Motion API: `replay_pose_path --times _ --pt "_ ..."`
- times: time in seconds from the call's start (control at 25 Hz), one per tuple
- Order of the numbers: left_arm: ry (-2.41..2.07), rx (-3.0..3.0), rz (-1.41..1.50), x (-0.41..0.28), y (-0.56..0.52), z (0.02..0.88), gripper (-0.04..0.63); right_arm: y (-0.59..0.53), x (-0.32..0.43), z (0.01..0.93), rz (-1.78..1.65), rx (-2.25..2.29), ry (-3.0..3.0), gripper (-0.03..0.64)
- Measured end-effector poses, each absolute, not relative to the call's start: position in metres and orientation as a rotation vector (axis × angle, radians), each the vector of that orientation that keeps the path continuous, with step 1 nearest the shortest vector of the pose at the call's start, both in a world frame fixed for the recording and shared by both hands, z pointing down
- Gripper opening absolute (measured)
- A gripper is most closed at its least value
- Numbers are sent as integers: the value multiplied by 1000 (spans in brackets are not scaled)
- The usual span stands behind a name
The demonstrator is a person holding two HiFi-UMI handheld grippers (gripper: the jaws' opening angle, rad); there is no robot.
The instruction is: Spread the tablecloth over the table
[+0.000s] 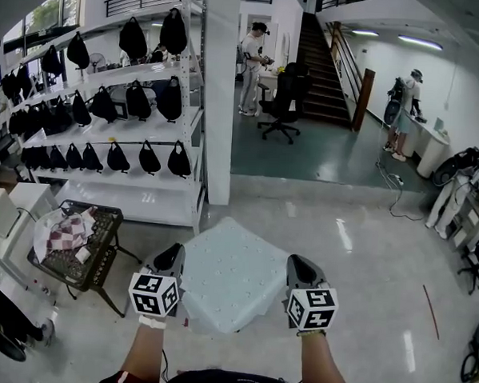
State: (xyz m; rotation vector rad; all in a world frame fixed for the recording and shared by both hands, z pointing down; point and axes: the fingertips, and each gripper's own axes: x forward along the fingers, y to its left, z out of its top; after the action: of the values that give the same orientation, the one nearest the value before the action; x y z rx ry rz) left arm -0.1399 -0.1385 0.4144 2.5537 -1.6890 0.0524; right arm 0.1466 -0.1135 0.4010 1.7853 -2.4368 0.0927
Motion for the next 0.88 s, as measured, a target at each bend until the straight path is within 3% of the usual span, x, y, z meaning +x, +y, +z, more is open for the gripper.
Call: replay_pose_path --times 0.88 --pt "-1681 2535 33 -156 -135 416 41 -113 134 397 97 1787 -2434 28"
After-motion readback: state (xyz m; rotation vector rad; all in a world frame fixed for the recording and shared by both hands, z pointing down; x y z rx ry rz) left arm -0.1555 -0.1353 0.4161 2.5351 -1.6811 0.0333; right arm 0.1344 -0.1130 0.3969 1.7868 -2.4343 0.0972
